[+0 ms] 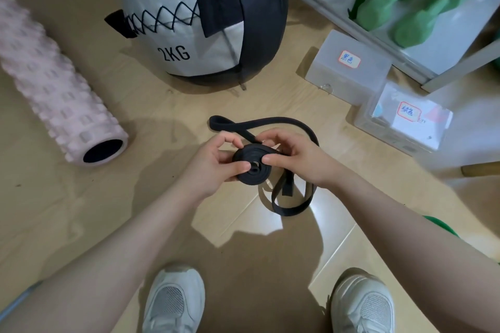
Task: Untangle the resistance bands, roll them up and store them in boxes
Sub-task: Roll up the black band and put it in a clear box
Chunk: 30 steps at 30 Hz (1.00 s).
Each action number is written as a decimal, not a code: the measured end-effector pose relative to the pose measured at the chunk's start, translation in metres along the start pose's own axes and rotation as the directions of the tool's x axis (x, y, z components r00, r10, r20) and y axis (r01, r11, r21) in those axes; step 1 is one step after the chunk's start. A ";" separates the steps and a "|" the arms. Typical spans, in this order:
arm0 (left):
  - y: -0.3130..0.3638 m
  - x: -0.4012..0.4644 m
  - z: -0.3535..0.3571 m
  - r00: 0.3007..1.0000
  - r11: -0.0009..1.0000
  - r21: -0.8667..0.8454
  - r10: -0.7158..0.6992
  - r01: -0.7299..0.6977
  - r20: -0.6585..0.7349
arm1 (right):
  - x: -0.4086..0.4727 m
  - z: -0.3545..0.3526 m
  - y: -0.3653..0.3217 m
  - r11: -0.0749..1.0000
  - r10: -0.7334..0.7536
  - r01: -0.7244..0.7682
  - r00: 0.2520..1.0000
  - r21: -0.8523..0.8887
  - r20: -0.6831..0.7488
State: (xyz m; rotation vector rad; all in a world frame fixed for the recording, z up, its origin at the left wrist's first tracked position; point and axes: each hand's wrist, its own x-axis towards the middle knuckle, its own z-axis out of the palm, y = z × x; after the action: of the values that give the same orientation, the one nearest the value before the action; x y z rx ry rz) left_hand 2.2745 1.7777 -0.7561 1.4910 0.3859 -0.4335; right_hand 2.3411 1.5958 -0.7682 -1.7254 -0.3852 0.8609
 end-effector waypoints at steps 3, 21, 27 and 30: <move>-0.001 0.002 -0.002 1.000 0.999 0.035 0.000 -0.001 0.014 | -0.003 -0.012 -0.001 0.998 0.050 -0.051 0.999 0.029 0.022; 0.000 0.007 0.014 0.976 0.944 -0.321 0.003 -0.074 -0.217 | -0.007 0.045 -0.001 0.944 0.046 0.089 0.917 0.317 -0.397; 0.003 0.005 0.028 0.944 0.896 -0.434 -0.061 -0.092 -0.326 | -0.008 0.052 0.002 0.954 -0.030 0.153 0.905 0.259 -0.424; -0.007 0.004 0.029 0.958 0.883 -0.469 -0.116 -0.021 -0.262 | -0.007 0.048 0.005 0.950 0.010 0.113 0.920 0.291 -0.391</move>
State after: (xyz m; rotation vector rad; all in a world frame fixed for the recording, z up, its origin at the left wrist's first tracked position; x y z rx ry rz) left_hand 2.2739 1.7481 -0.7624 1.0667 0.7052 -0.1427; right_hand 2.3013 1.6229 -0.7760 -1.5371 -0.0243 0.4886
